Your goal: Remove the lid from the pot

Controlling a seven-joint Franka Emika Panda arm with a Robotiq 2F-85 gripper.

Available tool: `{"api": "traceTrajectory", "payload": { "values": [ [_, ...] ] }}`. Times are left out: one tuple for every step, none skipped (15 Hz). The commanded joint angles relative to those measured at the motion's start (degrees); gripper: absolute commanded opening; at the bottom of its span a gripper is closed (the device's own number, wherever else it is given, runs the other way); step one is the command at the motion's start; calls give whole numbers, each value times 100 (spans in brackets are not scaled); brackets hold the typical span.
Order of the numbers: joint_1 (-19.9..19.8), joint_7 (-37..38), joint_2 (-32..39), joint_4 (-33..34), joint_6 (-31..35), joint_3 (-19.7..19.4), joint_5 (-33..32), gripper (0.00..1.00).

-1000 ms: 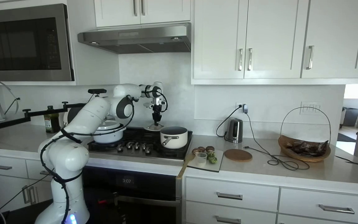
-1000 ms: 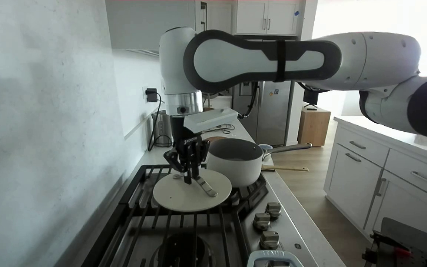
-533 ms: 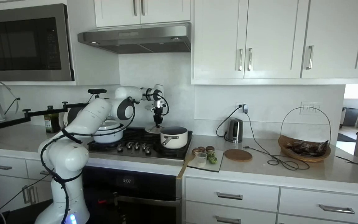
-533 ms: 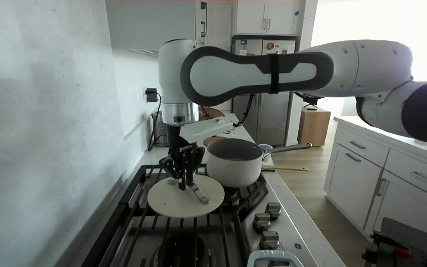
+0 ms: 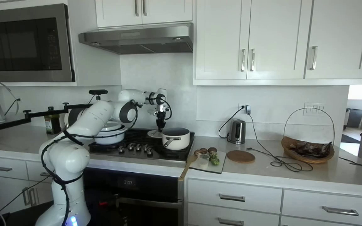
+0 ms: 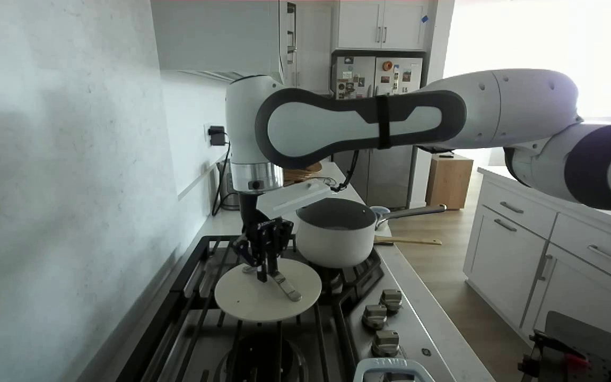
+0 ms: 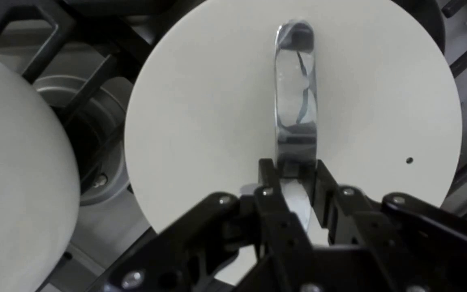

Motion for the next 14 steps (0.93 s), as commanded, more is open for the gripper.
{"api": "traceTrajectory", "payload": {
  "values": [
    [-71, -140, -83, -71, 55, 44, 43, 6],
    [-73, -138, -67, -69, 49, 43, 39, 6],
    [-75, -136, -53, -68, 47, 42, 35, 6],
    [-78, -139, -42, -70, 51, 44, 35, 6],
    [-78, -142, -23, -69, 49, 45, 35, 6],
    [-78, -138, -6, -68, 50, 44, 33, 6],
    [-75, -136, 15, -70, 48, 40, 26, 6],
    [-72, -132, 34, -66, 45, 36, 20, 6],
    [-74, -131, 53, -63, 44, 36, 21, 6],
    [-74, -131, 65, -64, 43, 36, 20, 6],
    [-72, -131, 76, -60, 40, 34, 16, 6],
    [-73, -131, 78, -57, 37, 34, 16, 6],
    [-73, -131, 78, -55, 36, 34, 15, 6],
    [-73, -133, 80, -51, 33, 34, 14, 6]
  ]
}}
